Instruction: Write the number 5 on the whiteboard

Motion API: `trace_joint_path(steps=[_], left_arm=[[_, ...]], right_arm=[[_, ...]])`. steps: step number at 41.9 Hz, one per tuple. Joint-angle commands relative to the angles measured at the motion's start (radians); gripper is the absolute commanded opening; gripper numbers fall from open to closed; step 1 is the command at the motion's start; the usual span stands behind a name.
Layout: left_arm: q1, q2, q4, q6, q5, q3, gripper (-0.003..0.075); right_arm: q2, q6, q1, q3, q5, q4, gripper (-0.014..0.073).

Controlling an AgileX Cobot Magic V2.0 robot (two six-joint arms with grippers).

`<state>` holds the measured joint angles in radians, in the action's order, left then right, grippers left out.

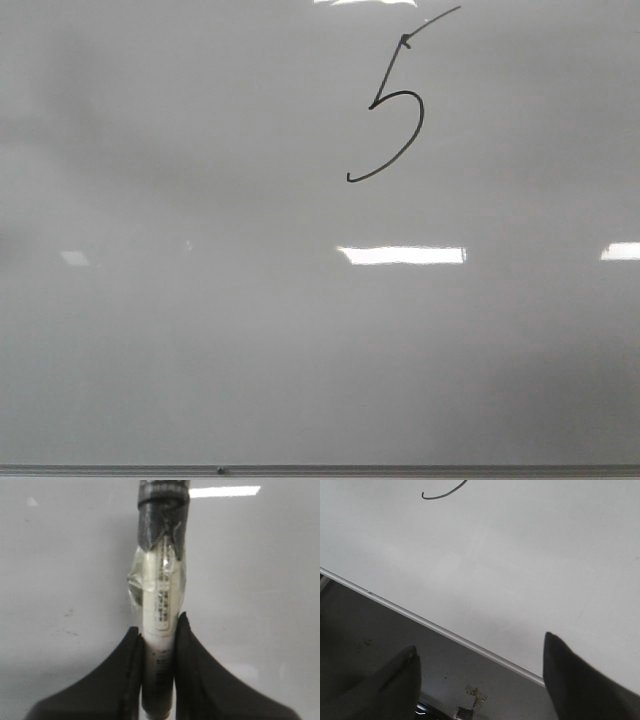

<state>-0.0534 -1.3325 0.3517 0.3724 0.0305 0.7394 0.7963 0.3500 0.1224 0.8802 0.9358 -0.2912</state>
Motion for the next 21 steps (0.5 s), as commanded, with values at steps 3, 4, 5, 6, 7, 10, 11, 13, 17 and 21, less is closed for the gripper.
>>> trace_joint_path(steps=[3,4,5,6,7,10,11,13,17,21], left_arm=[[0.005,-0.036,-0.084,0.009,0.177,0.026,0.0019],[0.005,-0.048,-0.094,0.009,0.193,0.026,0.0019],[0.005,-0.057,-0.094,0.009,0.201,0.026,0.0020],[0.005,-0.066,-0.094,0.009,0.207,0.028,0.0025],[0.005,-0.071,-0.094,0.009,0.207,0.030,0.0031],[0.005,-0.083,-0.094,0.009,0.203,0.035,0.0071],[0.005,-0.088,-0.092,0.009,0.203,0.035,0.0091],[0.005,-0.095,-0.092,0.009,0.203,0.035,0.0148],[0.005,-0.104,-0.089,0.009,0.201,0.035,0.0277],[0.005,-0.102,-0.082,0.007,0.178,0.036,0.0370]], right_arm=[[-0.005,-0.001,-0.008,0.032,-0.059,-0.014,0.0537],[-0.005,-0.001,-0.008,0.032,-0.059,-0.014,0.0537],[-0.005,-0.001,-0.008,0.032,-0.059,-0.014,0.0537],[-0.005,-0.001,-0.008,0.032,-0.058,-0.014,0.0537],[-0.005,-0.001,-0.008,0.032,-0.058,-0.014,0.0537],[-0.005,-0.001,-0.008,0.032,-0.058,-0.014,0.0537],[-0.005,-0.001,-0.008,0.032,-0.058,-0.014,0.0537],[-0.005,-0.001,-0.008,0.032,-0.058,-0.014,0.0537],[-0.005,-0.001,-0.008,0.032,-0.062,-0.014,0.0537],[-0.005,-0.001,-0.008,0.032,-0.070,-0.014,0.0537]])
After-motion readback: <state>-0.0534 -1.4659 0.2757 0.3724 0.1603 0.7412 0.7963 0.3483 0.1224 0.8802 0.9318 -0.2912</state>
